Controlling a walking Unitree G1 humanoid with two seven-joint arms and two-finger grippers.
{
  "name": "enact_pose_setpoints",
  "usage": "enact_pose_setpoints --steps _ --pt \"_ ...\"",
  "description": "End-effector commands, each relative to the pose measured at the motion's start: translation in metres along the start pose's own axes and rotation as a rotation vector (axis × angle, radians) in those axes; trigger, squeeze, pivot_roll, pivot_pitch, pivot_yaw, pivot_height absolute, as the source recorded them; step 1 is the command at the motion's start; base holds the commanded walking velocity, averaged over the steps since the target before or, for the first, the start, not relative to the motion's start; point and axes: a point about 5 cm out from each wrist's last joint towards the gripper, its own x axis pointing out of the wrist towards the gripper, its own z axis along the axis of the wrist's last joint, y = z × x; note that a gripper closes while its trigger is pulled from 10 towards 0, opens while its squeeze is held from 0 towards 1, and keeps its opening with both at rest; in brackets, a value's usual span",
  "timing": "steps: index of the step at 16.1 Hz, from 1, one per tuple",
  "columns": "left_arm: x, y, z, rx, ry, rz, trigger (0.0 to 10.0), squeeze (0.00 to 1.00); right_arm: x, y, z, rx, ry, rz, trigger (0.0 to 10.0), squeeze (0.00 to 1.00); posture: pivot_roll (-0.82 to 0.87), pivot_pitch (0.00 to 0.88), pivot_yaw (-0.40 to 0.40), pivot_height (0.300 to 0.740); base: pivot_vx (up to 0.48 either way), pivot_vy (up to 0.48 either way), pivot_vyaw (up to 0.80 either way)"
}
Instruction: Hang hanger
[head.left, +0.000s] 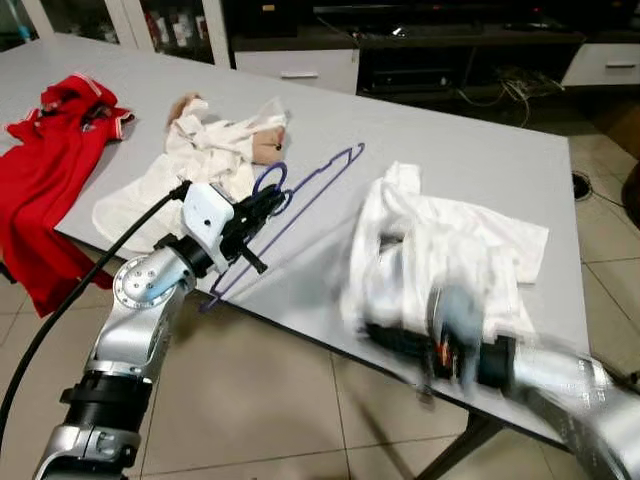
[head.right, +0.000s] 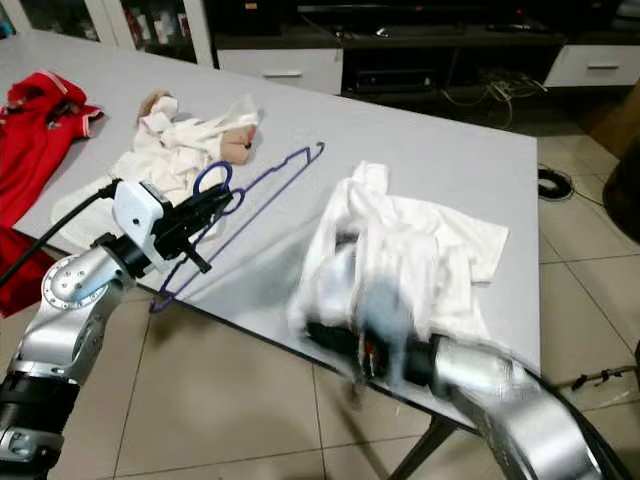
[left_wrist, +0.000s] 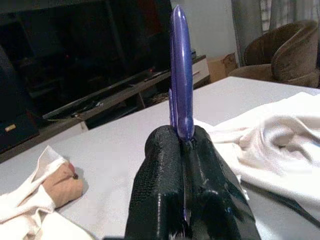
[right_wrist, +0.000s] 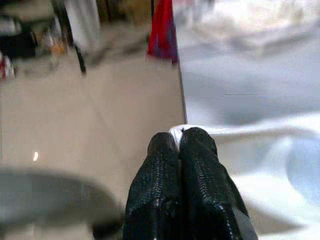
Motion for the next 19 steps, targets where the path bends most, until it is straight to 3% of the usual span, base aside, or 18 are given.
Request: enact_pose_setpoints --steps 1,2,3,6,7,11,13,16,19 --pt "0.0 0.0 0.0 0.007 0.003 -0.009 10.0 0.0 -0.002 0.001 -0.001 -0.064 0.033 0.015 10.0 0.0 -0.01 0.082 0.024 0.74 0.0 0.0 0.0" --pt "-0.001 0.0 -0.001 0.006 0.005 -0.008 10.0 0.0 -0.005 -0.002 -0.004 -0.089 0.061 -0.014 10.0 0.0 -0.01 0.083 0.022 0.74 0.0 0.0 0.0" --pt "-0.002 0.0 -0.001 0.005 0.005 -0.006 10.0 0.0 -0.005 -0.009 0.001 -0.088 0.037 -0.063 10.0 1.0 -0.01 0.084 0.021 0.74 0.0 0.0 0.0" --pt "-0.001 0.0 -0.001 0.005 0.004 -0.005 10.0 0.0 -0.004 -0.02 0.012 -0.108 -0.016 -0.134 10.0 1.0 0.0 0.083 0.019 0.74 0.0 0.0 0.0" --pt "-0.002 0.0 -0.001 0.006 0.005 -0.005 10.0 0.0 -0.004 -0.023 0.014 -0.092 -0.033 -0.157 10.0 0.0 0.0 0.082 0.019 0.74 0.0 0.0 0.0" --pt "-0.011 -0.001 -0.007 0.057 0.05 -0.076 10.0 0.0 -0.014 -0.028 0.027 0.023 -0.172 -0.193 10.0 0.0 0.0 0.078 0.017 0.74 0.0 0.0 0.0" --pt "-0.018 -0.004 -0.006 0.051 0.055 -0.168 10.0 0.0 -0.013 -0.036 0.023 0.025 -0.139 -0.266 10.0 0.0 -0.01 0.076 0.017 0.74 0.0 0.0 0.0" --pt "-0.03 -0.001 -0.006 0.094 0.098 -0.268 10.0 0.0 0.003 -0.055 0.018 0.061 -0.077 -0.452 10.0 0.0 -0.01 0.074 0.012 0.74 0.0 0.0 0.0" --pt "-0.043 0.005 -0.003 0.12 0.134 -0.335 10.0 0.0 0.025 -0.058 0.014 0.037 -0.02 -0.494 10.0 0.0 0.0 0.074 0.004 0.74 0.0 0.0 0.0"
